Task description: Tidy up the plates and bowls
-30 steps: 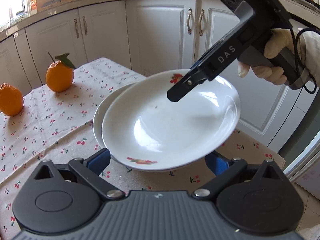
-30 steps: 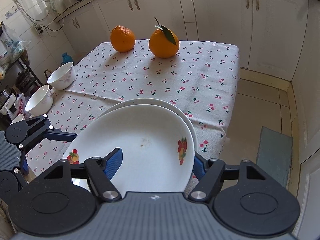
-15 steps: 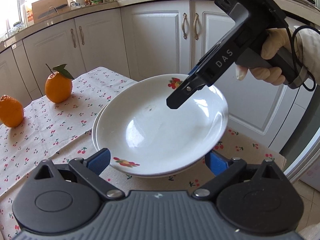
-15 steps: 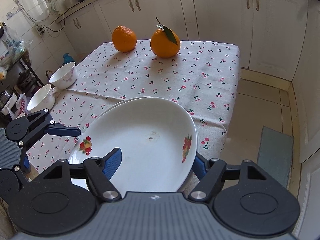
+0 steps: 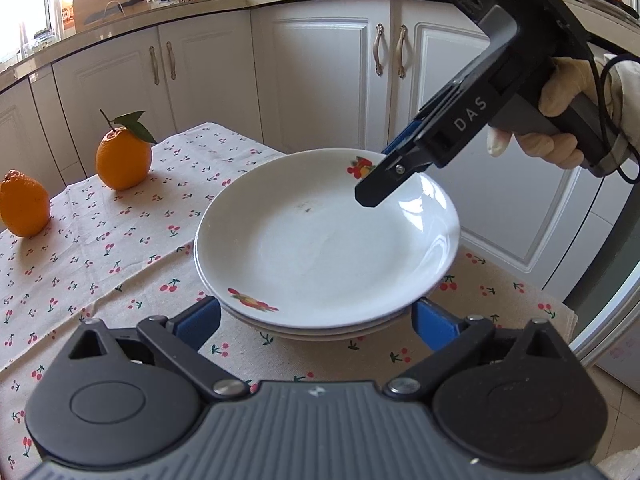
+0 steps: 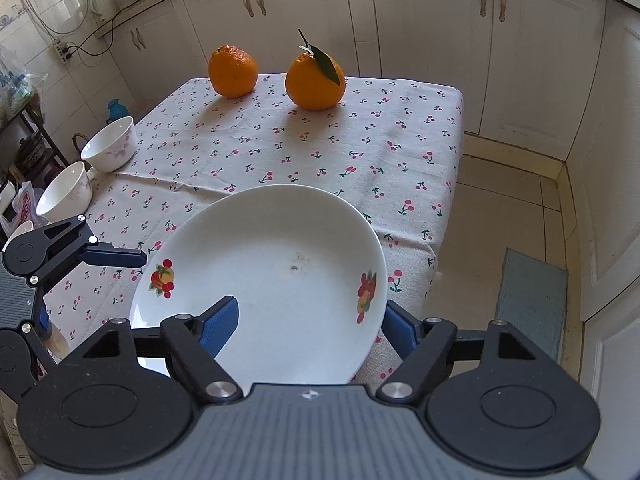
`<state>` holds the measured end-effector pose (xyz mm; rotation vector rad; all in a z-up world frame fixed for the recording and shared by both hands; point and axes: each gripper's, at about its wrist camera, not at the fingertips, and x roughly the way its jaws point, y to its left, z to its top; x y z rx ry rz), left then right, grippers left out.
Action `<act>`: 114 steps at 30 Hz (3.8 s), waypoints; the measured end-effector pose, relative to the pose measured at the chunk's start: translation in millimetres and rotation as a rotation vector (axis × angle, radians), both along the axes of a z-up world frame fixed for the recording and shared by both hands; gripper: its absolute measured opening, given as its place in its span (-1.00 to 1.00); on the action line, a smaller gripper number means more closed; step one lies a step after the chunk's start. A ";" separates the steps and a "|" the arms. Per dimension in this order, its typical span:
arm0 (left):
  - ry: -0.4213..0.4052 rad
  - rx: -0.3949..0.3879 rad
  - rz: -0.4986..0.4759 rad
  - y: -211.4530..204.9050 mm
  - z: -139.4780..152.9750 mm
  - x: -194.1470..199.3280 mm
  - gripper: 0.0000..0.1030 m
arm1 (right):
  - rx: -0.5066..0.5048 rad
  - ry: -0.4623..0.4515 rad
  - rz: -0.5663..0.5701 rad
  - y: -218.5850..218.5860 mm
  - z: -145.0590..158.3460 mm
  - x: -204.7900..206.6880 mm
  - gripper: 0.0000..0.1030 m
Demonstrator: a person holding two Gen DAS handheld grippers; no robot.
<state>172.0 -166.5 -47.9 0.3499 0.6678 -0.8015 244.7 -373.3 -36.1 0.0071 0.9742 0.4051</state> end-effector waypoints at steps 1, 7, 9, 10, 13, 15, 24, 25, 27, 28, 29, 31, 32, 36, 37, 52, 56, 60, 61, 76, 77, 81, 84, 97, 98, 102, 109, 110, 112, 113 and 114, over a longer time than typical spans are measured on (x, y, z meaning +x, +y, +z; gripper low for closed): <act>0.000 -0.002 0.000 1.1 0.5 -1.0 0.96 | -0.001 -0.008 0.005 1.4 0.9 -1.4 0.69; -0.019 -0.032 0.004 15.3 9.9 -12.7 0.97 | -0.077 -0.088 0.012 22.6 16.3 -13.3 0.97; -0.029 -0.053 0.016 24.4 14.8 -17.2 0.97 | -0.094 -0.134 0.025 35.4 24.6 -21.6 1.00; -0.032 -0.064 0.025 29.7 17.4 -19.6 0.97 | -0.100 -0.155 0.030 42.1 28.6 -25.6 1.00; -0.050 -0.079 0.062 48.3 25.7 -26.4 0.97 | -0.134 -0.219 0.045 66.9 39.0 -38.0 1.00; -0.071 -0.082 0.091 63.0 31.2 -32.3 0.97 | -0.153 -0.252 0.058 83.8 43.3 -45.0 1.00; -0.123 -0.073 0.271 150.4 39.0 -62.1 0.97 | -0.194 -0.367 0.147 172.8 40.1 -75.3 1.00; -0.125 -0.063 0.294 161.9 38.8 -65.8 0.97 | -0.182 -0.372 0.165 182.7 38.3 -78.2 1.00; -0.132 -0.044 0.330 181.3 38.3 -73.2 0.97 | -0.146 -0.375 0.203 201.0 33.2 -83.2 1.00; -0.134 -0.033 0.350 191.3 38.2 -77.3 0.97 | -0.133 -0.372 0.222 210.5 30.3 -85.1 1.00; -0.135 -0.021 0.366 201.5 37.9 -81.0 0.97 | -0.126 -0.369 0.240 218.5 27.5 -86.3 1.00; -0.135 0.000 0.392 218.5 38.6 -85.9 0.97 | -0.118 -0.363 0.281 238.4 20.1 -89.7 1.00; -0.133 0.011 0.405 226.4 38.8 -87.4 0.97 | -0.112 -0.360 0.303 246.5 17.4 -91.1 1.00; -0.114 0.036 0.447 259.8 39.5 -89.2 0.97 | -0.080 -0.365 0.399 277.8 10.4 -100.9 1.00; -0.110 0.040 0.455 267.4 39.6 -88.5 0.97 | -0.075 -0.370 0.426 285.8 9.3 -103.5 1.00; 0.079 -0.035 0.522 338.3 25.4 -50.6 0.60 | -0.073 -0.356 0.632 367.2 -10.9 -102.5 1.00; 0.097 -0.044 0.505 337.5 22.4 -46.6 0.53 | -0.080 -0.357 0.668 376.5 -13.2 -100.0 0.98; 0.125 -0.063 0.498 338.0 20.3 -42.0 0.35 | -0.072 -0.338 0.705 383.8 -15.1 -95.4 0.85; 0.128 -0.065 0.499 338.3 19.8 -41.5 0.33 | -0.075 -0.338 0.710 384.9 -15.5 -94.7 0.78; 0.166 -0.075 0.462 335.2 16.9 -38.0 0.07 | -0.032 -0.310 0.750 387.7 -15.7 -90.5 0.52; 0.164 -0.070 0.462 334.6 16.8 -38.1 0.07 | -0.031 -0.310 0.750 387.5 -15.7 -90.3 0.52; 0.169 -0.068 0.461 333.7 17.6 -37.9 0.07 | -0.030 -0.306 0.747 387.2 -14.8 -90.8 0.52; 0.172 -0.068 0.458 330.9 19.1 -38.0 0.07 | -0.029 -0.303 0.742 384.5 -13.0 -91.6 0.52; 0.147 -0.073 0.333 281.9 30.9 -25.1 0.07 | -0.045 -0.323 0.621 333.2 -1.8 -98.3 0.52; 0.142 -0.071 0.318 276.3 31.5 -23.1 0.07 | -0.048 -0.323 0.606 327.8 -1.0 -98.6 0.52; 0.130 -0.071 0.263 254.9 33.5 -15.1 0.07 | -0.060 -0.329 0.549 306.3 2.3 -100.5 0.52; 0.119 -0.077 0.175 219.9 31.3 -0.1 0.07 | -0.085 -0.329 0.458 274.3 3.7 -100.7 0.52; 0.122 -0.077 0.167 216.2 30.3 2.2 0.07 | -0.088 -0.328 0.446 270.8 3.3 -100.6 0.52; 0.125 -0.077 0.146 208.1 27.7 6.9 0.07 | -0.091 -0.324 0.427 264.6 1.9 -99.9 0.52; 0.129 -0.078 0.138 204.6 26.3 9.0 0.07 | -0.093 -0.319 0.416 262.0 1.3 -99.0 0.52; 0.132 -0.080 0.130 200.5 24.8 11.1 0.07 | -0.096 -0.314 0.406 258.6 0.0 -98.6 0.52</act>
